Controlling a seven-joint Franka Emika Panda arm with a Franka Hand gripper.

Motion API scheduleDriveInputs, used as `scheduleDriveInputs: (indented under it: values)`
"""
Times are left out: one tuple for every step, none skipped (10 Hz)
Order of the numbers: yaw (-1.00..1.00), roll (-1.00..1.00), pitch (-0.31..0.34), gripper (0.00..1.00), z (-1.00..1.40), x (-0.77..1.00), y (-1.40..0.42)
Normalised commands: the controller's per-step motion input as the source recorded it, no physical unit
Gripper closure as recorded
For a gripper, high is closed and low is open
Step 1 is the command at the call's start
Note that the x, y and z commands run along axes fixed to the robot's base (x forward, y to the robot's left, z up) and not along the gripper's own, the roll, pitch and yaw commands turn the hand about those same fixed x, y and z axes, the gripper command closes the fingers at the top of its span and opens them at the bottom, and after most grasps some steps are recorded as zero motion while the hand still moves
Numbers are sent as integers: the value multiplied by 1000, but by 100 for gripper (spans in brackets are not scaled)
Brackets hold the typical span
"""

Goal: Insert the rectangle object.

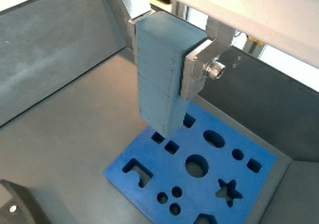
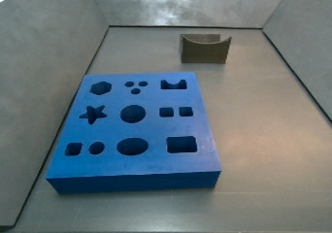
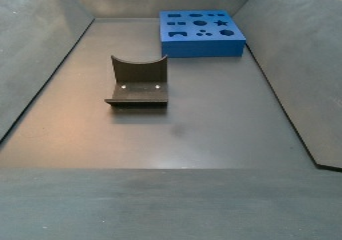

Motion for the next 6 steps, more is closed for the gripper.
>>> scheduleDriveInputs:
  values:
    - [146,0,-29,100,-1000,443,-823]
    - [109,0,-26,100,-1000,440,-826]
    - [66,0,-36,100,-1000,491,-774]
    - [80,0,-34,100,-1000,494,-751]
    - [131,0,-19,100,-1000,469,-663]
    - [143,7,-17,100,-1000,471,-634]
